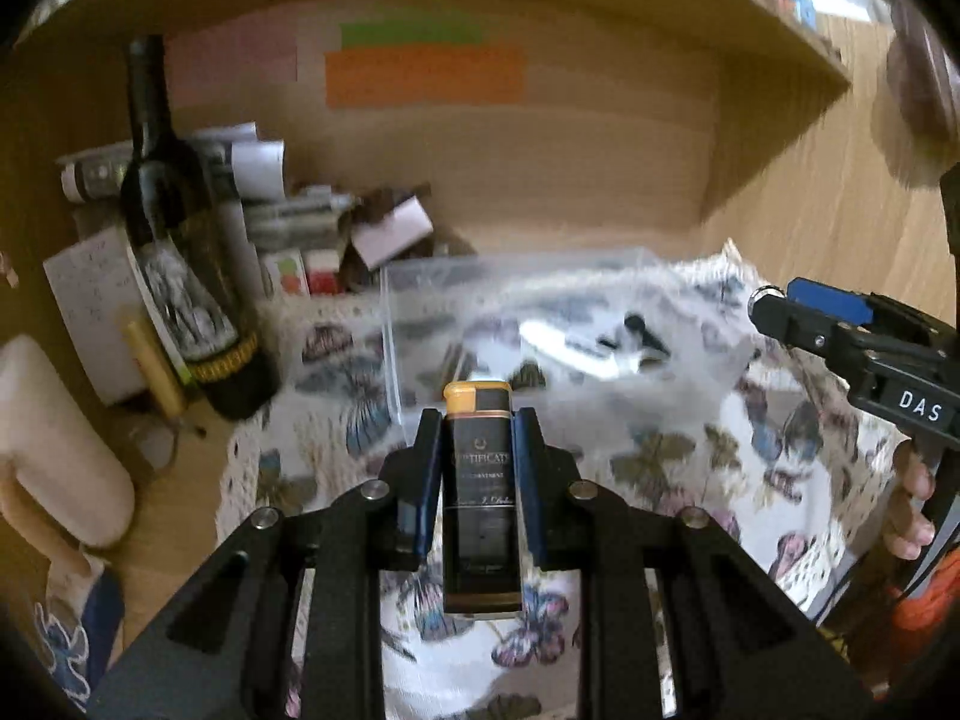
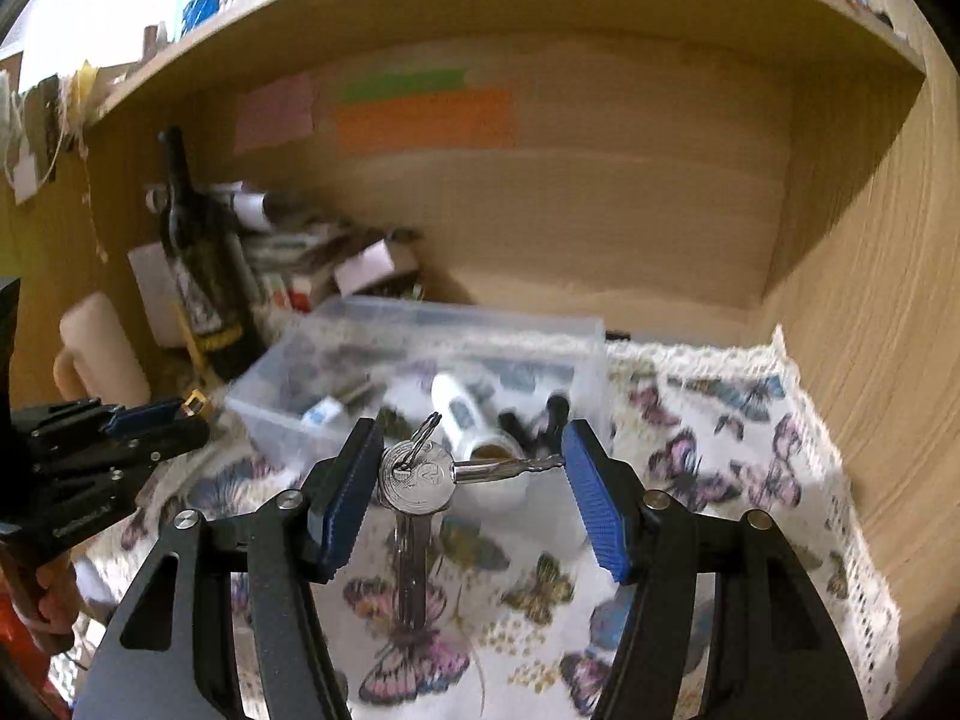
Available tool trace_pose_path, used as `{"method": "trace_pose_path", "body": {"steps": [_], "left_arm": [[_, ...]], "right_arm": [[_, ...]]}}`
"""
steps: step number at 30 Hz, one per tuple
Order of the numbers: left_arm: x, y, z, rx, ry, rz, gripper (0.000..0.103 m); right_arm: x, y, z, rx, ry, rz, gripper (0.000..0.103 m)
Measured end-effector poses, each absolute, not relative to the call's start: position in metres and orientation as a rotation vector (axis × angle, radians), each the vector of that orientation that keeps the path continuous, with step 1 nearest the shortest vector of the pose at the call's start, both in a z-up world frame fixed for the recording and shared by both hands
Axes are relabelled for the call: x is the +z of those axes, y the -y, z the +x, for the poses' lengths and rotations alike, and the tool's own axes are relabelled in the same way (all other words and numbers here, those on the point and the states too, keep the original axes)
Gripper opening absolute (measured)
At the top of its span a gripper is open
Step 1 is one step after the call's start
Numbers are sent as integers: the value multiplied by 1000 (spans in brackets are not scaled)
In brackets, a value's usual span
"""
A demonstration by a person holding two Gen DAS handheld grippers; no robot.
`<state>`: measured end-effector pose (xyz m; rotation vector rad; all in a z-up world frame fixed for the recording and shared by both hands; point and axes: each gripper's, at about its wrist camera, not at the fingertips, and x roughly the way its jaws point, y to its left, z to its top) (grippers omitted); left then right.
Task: Organize rigid objects
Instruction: 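Carry the lighter case and keys into the clear box and release both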
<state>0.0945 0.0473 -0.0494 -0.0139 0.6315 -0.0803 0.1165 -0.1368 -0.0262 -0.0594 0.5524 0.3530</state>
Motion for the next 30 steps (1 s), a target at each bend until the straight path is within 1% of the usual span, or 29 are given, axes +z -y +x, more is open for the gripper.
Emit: {"method": "trace_pose_path", "body": {"steps": [6, 11, 16, 20, 30], "left_arm": [[-30, -54, 120, -78, -608, -40, 23], [-27, -59, 143, -76, -619, -60, 23], [-40, -61, 169, -88, -665, -74, 23], [-60, -61, 190, -105, -732, -80, 23], [-85, -60, 212, -114, -812, -85, 24]], "right_arm": [[-5, 132, 138, 360, -500, -57, 59], [-6, 122, 163, 380, -509, -58, 59], [-26, 107, 186, 420, -581, -59, 59], [-53, 93, 205, 453, -672, -70, 59], [-98, 70, 225, 500, -819, -136, 59]]}}
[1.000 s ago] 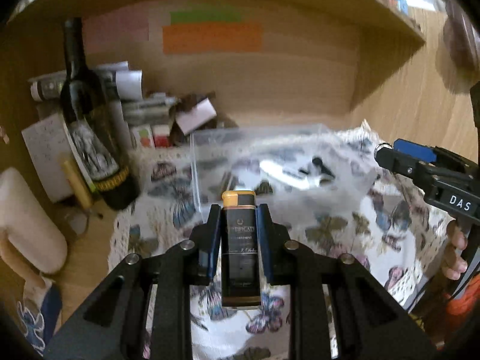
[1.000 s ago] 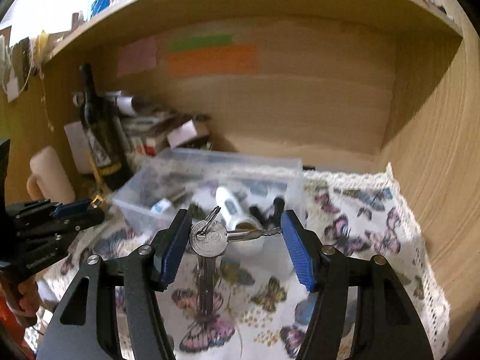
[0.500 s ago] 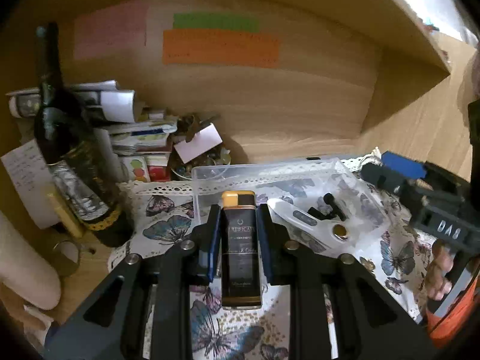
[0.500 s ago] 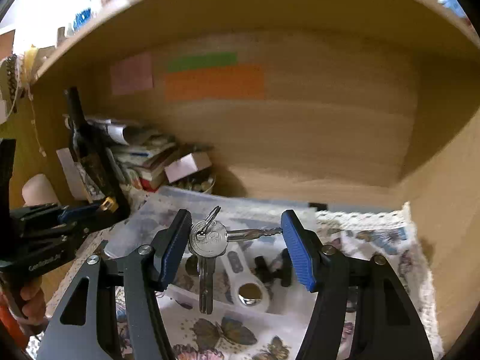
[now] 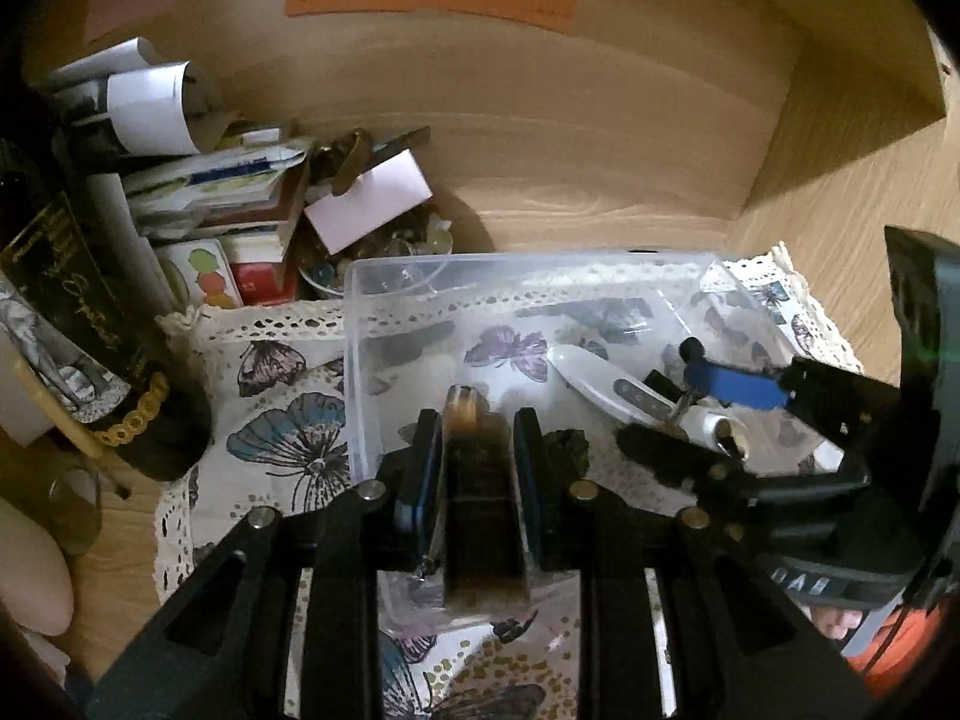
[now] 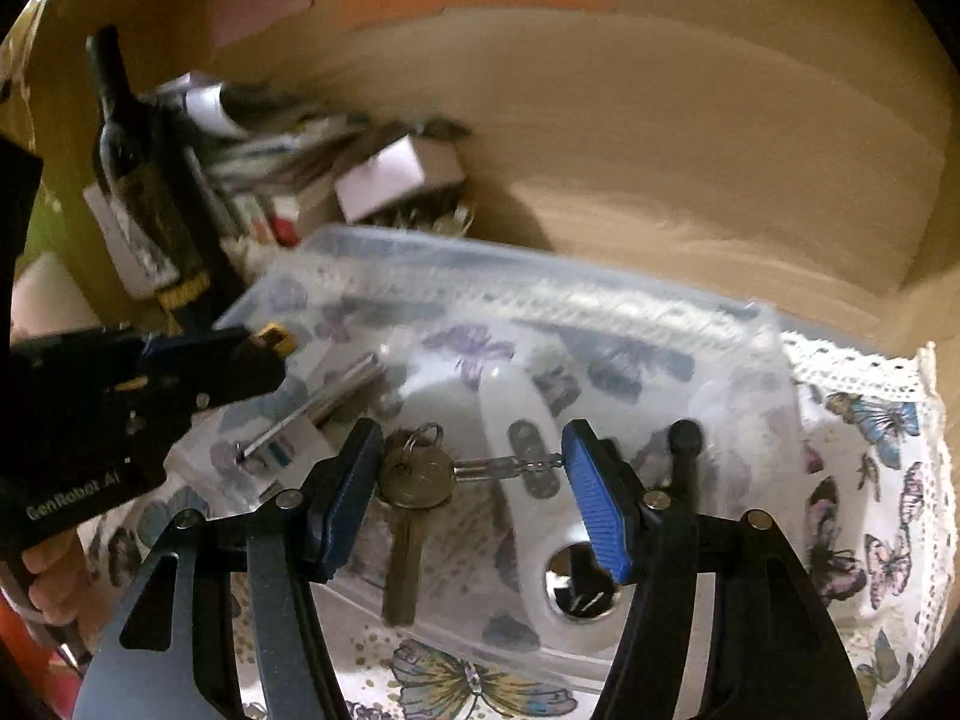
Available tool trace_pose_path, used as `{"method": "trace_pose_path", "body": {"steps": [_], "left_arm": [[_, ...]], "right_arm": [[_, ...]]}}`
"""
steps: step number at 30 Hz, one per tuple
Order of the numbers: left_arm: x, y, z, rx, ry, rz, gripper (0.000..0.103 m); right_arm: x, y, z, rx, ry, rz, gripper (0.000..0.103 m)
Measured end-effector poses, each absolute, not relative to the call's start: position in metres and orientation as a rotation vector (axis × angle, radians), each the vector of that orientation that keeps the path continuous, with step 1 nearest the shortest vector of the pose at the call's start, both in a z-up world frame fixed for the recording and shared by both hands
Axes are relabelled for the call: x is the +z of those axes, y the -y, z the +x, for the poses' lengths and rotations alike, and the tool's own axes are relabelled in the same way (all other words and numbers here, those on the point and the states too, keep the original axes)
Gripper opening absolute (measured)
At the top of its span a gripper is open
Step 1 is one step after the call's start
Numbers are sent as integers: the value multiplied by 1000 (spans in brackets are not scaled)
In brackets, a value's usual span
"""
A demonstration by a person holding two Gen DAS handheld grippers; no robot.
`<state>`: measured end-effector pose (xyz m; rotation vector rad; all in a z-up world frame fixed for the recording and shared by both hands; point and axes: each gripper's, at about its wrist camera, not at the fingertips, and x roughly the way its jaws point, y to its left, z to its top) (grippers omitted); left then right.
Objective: Organize rigid objects
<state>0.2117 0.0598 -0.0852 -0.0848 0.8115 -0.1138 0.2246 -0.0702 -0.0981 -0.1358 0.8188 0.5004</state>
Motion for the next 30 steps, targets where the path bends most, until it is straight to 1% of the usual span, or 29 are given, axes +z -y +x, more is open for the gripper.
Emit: {"method": "trace_pose_path", "body": {"steps": [6, 11, 13, 18, 19, 20, 22, 23, 24, 25, 26, 28, 30], "left_arm": [[-82, -63, 207, -116, -810, -107, 25], [-61, -58, 185, -98, -736, -76, 25], [-48, -54, 171, -88, -686, -62, 33], [-17, -46, 130, -62, -552, -46, 49], [-12, -44, 122, -58, -528, -46, 54], [-7, -43, 115, -54, -506, -47, 58], [2, -41, 97, -44, -452, -47, 69], [5, -39, 88, -39, -428, -45, 72], [8, -37, 81, -36, -410, -40, 79], [11, -35, 74, -31, -390, -33, 85], [13, -33, 68, -24, -377, -29, 87], [16, -30, 57, -7, -345, -22, 96], [20, -27, 46, 5, -319, -19, 99]], "right_arm": [[-90, 76, 221, 491, -805, -120, 59], [-60, 91, 197, 479, -712, -97, 59], [-47, 97, 187, 471, -665, -95, 60], [-9, 118, 142, 458, -514, -70, 72], [-3, 122, 133, 457, -485, -65, 76], [4, 126, 122, 452, -451, -58, 80], [12, 132, 105, 439, -398, -50, 87], [16, 135, 96, 433, -370, -46, 90], [18, 138, 89, 430, -350, -41, 93], [20, 140, 82, 426, -332, -34, 100], [22, 143, 75, 420, -313, -27, 103], [23, 145, 65, 410, -296, -25, 103], [22, 145, 61, 403, -289, -23, 103]]}}
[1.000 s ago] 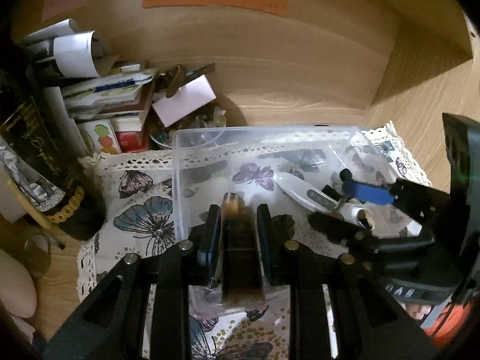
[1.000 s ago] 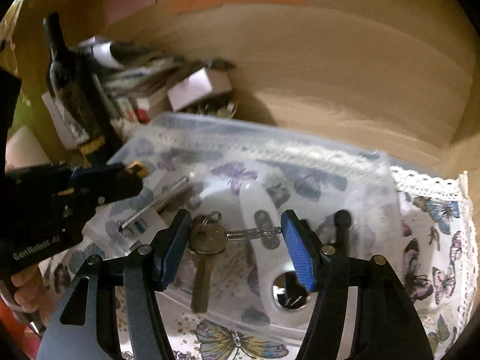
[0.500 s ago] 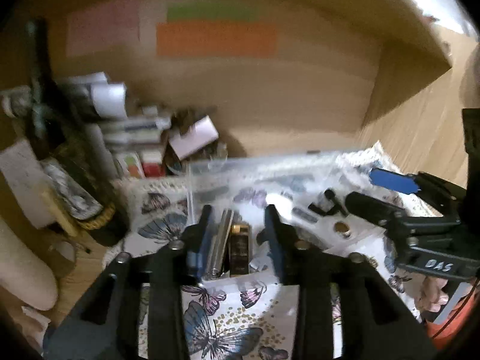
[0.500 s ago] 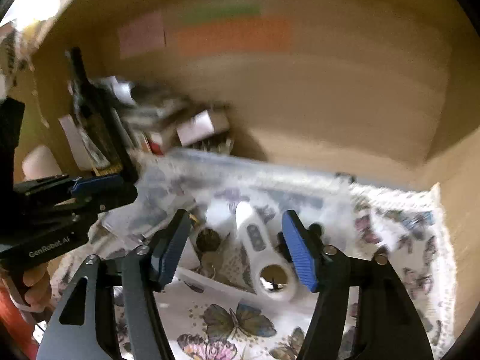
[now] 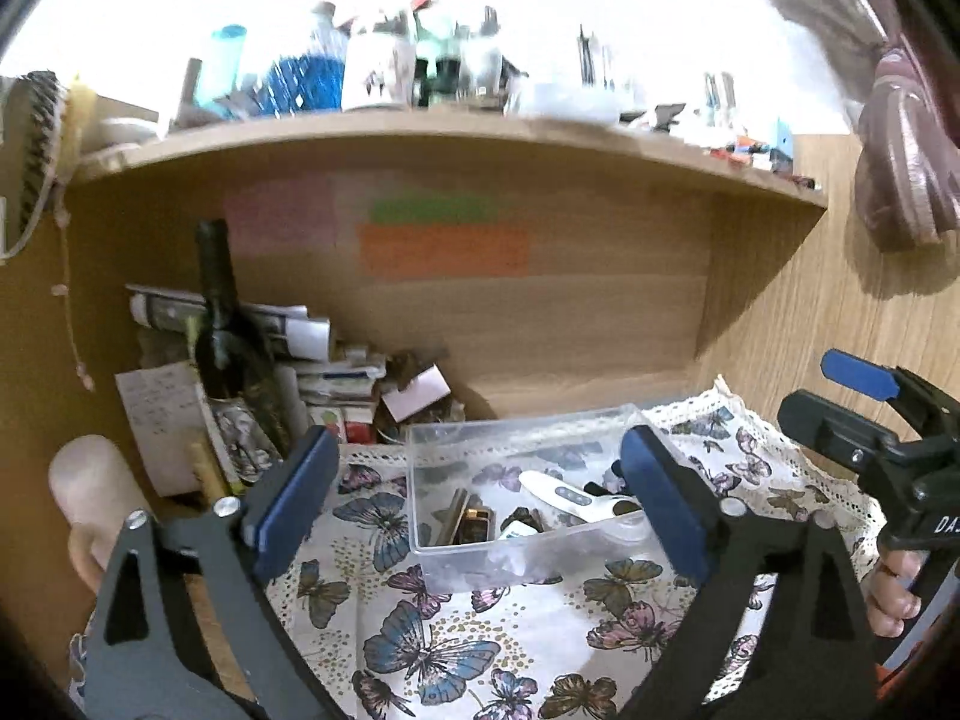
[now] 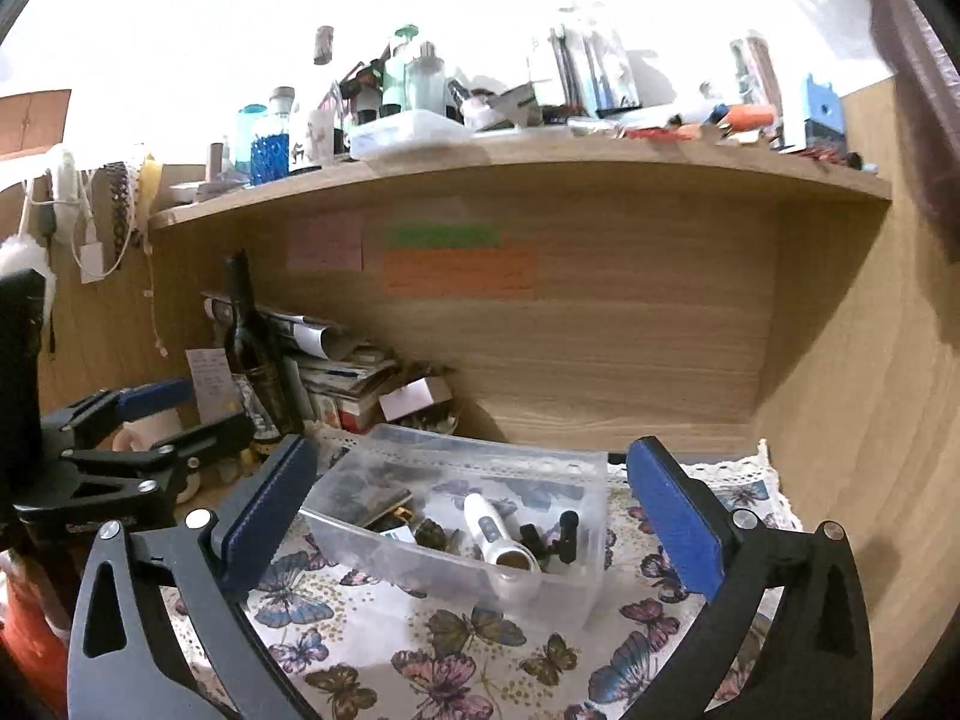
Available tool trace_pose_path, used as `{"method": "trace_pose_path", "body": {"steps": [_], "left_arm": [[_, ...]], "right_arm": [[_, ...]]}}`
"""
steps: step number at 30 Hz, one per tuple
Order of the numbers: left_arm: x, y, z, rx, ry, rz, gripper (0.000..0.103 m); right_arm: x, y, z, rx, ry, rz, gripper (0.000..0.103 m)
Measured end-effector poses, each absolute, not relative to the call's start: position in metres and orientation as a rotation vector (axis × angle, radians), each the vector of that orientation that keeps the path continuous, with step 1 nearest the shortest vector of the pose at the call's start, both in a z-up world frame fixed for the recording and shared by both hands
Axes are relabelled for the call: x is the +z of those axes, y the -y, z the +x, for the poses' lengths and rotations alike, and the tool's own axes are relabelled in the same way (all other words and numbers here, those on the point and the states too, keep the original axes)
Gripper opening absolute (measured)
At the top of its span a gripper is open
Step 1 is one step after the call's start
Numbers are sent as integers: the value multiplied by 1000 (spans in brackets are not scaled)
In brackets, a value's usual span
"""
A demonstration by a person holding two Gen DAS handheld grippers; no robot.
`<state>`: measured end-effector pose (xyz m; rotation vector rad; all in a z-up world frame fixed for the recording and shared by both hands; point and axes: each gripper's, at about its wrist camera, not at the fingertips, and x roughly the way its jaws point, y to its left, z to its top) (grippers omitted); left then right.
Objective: Organize rigid objects
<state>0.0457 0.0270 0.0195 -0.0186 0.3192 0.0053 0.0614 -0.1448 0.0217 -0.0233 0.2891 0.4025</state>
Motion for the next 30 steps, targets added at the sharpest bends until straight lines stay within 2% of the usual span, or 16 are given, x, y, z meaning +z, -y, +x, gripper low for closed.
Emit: {"method": "trace_pose_path", "body": {"steps": [6, 30], "left_arm": [[23, -21, 24, 17, -273, -5, 102], [19, -16, 12, -11, -265, -2, 103]], "right_arm": [[19, 150, 46, 392, -276, -21, 103], [14, 150, 35, 363, -270, -25, 103]]}}
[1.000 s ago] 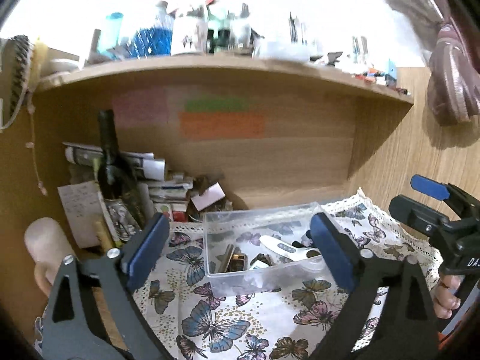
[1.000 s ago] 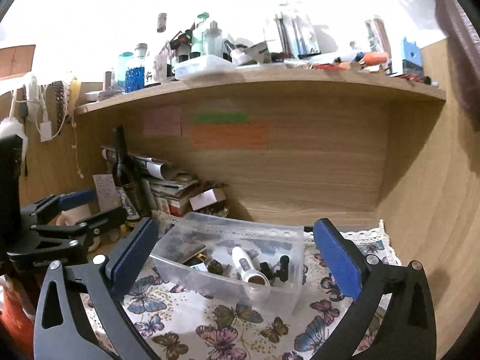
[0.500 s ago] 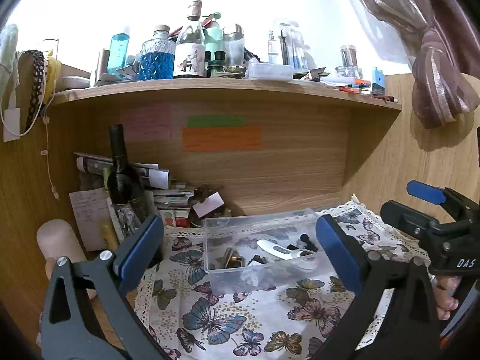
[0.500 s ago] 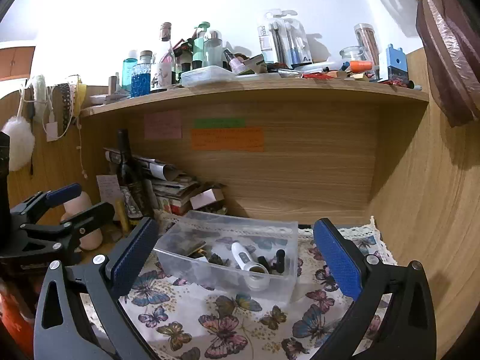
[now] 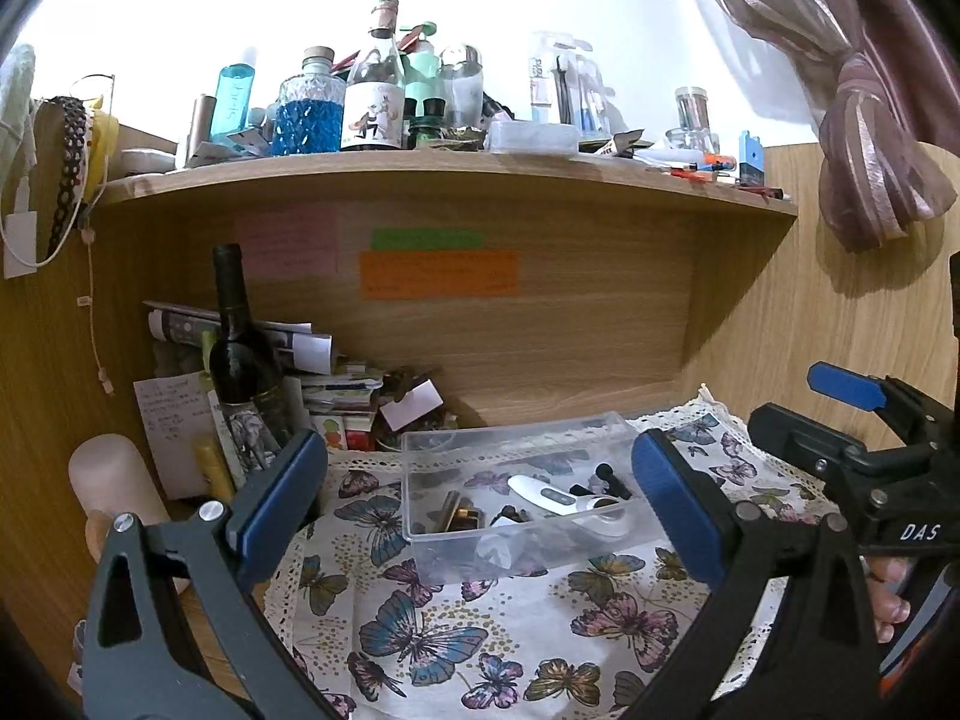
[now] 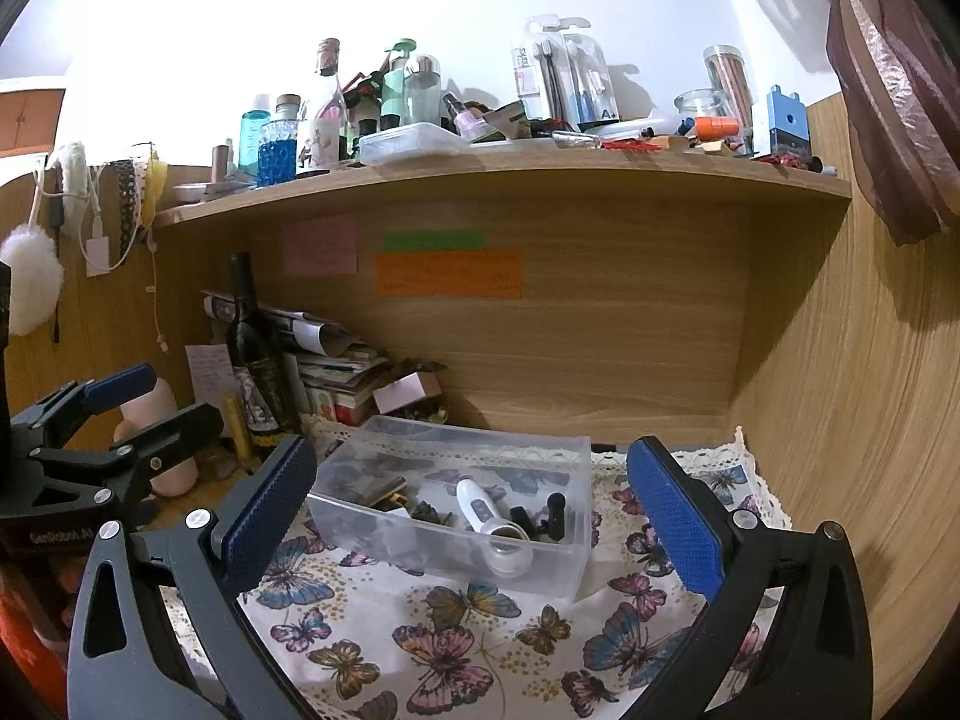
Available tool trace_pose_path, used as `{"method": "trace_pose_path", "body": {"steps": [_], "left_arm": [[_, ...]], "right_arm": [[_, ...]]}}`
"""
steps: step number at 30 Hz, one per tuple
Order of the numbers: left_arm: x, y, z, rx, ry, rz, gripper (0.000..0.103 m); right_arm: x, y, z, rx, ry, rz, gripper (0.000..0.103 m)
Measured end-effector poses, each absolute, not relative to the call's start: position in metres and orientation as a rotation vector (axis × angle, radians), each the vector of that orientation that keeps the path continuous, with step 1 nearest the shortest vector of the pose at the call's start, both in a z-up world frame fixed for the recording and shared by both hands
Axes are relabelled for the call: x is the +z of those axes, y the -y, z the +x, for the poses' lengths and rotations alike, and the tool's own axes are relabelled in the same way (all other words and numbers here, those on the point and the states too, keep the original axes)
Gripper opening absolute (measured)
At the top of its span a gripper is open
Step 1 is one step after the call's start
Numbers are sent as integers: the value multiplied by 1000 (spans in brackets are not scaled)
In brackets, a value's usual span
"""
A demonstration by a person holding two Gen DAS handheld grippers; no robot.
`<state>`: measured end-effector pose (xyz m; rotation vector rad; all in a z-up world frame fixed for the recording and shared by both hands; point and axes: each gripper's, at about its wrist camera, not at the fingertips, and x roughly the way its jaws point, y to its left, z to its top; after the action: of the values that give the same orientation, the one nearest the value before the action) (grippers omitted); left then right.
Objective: Organize rigid objects
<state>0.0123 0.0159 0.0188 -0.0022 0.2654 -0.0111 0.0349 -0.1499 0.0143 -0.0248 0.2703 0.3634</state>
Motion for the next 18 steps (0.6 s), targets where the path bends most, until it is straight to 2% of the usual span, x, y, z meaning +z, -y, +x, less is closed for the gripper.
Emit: {"method": "trace_pose_path", "body": {"steps": [18], "left_arm": [[16, -18, 23, -21, -284, -16, 103]], "right_arm": [[9, 153, 45, 373, -299, -12, 103]]}}
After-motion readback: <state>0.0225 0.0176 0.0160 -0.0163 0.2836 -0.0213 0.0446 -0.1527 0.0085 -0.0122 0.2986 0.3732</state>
